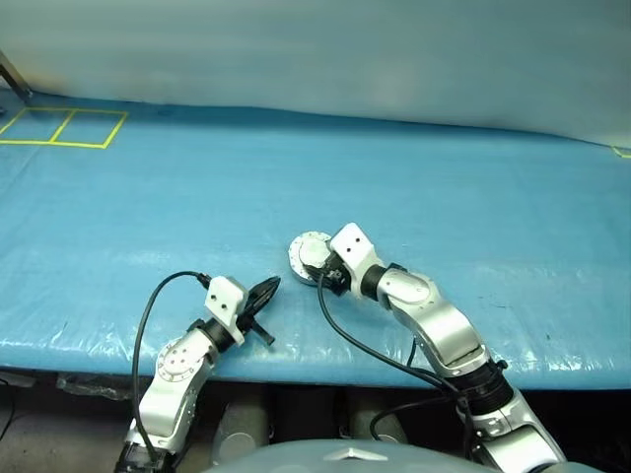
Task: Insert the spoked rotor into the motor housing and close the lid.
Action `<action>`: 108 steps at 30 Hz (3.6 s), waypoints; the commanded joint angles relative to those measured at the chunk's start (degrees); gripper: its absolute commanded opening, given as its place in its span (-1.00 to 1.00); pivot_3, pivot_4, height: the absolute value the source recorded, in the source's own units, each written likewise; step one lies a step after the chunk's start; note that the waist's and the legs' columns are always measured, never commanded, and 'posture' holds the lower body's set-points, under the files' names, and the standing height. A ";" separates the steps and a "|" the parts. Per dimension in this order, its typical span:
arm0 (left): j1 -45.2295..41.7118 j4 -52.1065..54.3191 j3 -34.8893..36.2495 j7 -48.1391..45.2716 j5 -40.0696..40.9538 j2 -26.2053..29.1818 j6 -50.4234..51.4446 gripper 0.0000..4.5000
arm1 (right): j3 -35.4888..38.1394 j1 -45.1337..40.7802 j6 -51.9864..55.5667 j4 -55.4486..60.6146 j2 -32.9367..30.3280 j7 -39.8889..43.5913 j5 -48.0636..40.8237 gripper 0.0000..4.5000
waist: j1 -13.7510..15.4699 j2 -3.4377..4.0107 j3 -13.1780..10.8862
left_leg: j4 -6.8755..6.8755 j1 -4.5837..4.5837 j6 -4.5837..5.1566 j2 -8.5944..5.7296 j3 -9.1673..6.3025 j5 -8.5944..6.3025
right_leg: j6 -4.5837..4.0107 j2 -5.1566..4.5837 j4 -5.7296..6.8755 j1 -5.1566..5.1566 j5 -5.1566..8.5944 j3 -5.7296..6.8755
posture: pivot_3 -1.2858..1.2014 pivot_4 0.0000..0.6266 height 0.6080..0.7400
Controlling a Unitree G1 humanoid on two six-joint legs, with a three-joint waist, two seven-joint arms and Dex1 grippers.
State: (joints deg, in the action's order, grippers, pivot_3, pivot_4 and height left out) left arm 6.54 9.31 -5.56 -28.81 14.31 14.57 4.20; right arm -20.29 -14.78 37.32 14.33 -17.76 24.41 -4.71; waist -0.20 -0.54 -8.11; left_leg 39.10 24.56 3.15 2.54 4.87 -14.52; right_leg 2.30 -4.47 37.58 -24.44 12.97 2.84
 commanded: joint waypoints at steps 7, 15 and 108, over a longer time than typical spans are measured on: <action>-19.63 -3.77 6.91 -1.93 13.17 2.02 24.58 -1.00 | -0.92 2.42 3.37 -3.01 -0.35 -1.41 1.88 0.37 | -0.10 -0.09 0.05 | 0.01 -0.03 0.06 -0.03 -0.03 0.03 | 0.05 0.38 -0.02 0.12 0.00 0.05 | 0.03 -0.52 1.00; -32.57 -15.99 3.05 -7.89 12.88 2.88 34.61 -1.00 | -0.74 2.66 3.76 -2.80 0.23 -2.34 2.00 0.37 | -0.16 -0.10 0.02 | 0.00 -0.23 0.05 0.00 -0.18 0.04 | 0.12 0.58 -0.15 0.69 0.03 0.03 | 0.03 -0.52 1.00; -11.31 6.10 35.47 15.90 50.96 -16.58 60.80 0.45 | 26.24 14.10 4.75 3.47 23.92 -38.07 -88.84 -0.43 | -0.81 0.05 -0.43 | -0.08 0.25 0.19 0.02 -0.28 -0.24 | 0.47 0.65 -0.78 0.58 -0.39 -0.43 | 0.03 -0.52 1.00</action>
State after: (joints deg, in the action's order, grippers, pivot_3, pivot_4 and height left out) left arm -5.45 12.90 28.51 -16.24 58.61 -0.04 64.29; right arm 6.05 1.79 43.16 13.58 4.32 -14.80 -89.79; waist -1.01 -0.48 -8.54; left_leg 39.05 24.81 3.34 2.56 4.59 -14.76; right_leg 2.75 -3.82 36.79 -23.87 12.59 2.41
